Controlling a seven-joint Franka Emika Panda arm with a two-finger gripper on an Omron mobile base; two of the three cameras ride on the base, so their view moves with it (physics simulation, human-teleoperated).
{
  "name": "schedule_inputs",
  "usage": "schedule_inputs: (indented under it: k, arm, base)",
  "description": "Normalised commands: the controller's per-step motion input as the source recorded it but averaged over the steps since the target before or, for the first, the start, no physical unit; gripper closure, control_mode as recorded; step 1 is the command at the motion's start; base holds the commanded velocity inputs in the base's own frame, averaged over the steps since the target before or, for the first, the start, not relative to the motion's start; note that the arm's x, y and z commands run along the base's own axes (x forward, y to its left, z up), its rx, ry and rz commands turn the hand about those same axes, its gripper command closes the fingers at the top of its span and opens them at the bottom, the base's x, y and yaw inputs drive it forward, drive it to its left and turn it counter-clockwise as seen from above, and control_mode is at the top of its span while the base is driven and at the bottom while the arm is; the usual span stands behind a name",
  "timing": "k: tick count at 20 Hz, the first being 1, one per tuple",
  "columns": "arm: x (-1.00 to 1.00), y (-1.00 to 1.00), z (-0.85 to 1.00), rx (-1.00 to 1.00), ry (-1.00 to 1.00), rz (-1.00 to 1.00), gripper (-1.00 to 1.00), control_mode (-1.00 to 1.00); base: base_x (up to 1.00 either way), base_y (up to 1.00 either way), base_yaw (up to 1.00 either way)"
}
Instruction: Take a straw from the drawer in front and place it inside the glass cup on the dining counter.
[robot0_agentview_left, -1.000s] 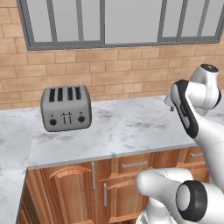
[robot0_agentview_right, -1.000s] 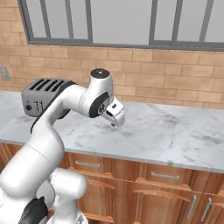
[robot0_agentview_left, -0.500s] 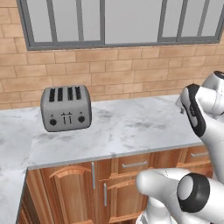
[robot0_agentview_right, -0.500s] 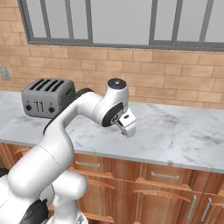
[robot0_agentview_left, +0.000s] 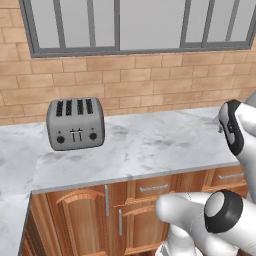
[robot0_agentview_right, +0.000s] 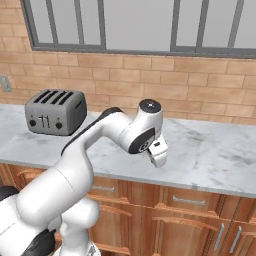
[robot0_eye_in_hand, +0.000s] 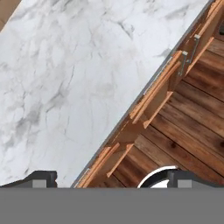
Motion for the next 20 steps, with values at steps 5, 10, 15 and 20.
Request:
schedule_inputs:
  k: [5,10,15,20]
  arm:
    - [-0.04,-0.45,-0.09,0.0,0.02,-0.09,-1.0,-1.0]
    - [0.0,-0.39,-0.19,0.0,0.0,-0.08,-1.0,-1.0]
    - [-0.03,-0.23,-0.22,0.0,0.0,-0.07,-1.0,-1.0]
    - [-0.02,-0.16,-0.19,0.0,0.0,-0.06,-1.0,-1.0]
  base:
    - [0.0,0.0,0.0]
    - [0.0,0.0,0.0]
    - [0.0,0.0,0.0]
    - [0.0,0.0,0.0]
